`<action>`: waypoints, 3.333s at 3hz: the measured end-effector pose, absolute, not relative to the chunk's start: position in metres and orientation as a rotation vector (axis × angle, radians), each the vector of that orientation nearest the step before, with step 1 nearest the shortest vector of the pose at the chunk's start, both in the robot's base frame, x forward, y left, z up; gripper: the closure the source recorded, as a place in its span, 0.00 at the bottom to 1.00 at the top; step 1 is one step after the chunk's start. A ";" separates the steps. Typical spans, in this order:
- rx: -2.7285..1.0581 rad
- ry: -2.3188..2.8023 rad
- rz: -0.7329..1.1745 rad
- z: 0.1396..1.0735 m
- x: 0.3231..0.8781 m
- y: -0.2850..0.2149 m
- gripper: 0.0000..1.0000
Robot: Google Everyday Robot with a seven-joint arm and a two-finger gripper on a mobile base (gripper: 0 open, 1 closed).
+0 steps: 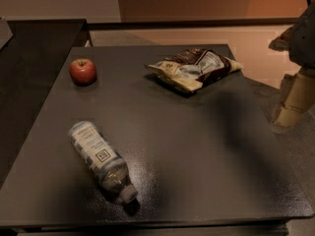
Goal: Move brown chip bag near blue plastic bottle
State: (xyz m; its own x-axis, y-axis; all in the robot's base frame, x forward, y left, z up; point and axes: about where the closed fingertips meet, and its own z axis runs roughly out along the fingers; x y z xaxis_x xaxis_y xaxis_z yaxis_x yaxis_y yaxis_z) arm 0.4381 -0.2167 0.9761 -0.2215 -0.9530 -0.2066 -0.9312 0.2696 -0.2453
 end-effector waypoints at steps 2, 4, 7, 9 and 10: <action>-1.759 2.176 -0.118 0.974 0.447 -0.203 0.00; -1.831 2.008 -0.106 0.956 0.507 -0.148 0.00; -1.782 1.857 -0.107 0.933 0.588 -0.077 0.00; -1.725 1.895 -0.138 0.914 0.632 -0.069 0.00; -1.710 1.933 -0.137 0.903 0.643 -0.071 0.00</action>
Offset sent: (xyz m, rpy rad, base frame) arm 0.0224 0.0319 -0.0096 -0.0100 -0.0494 0.1002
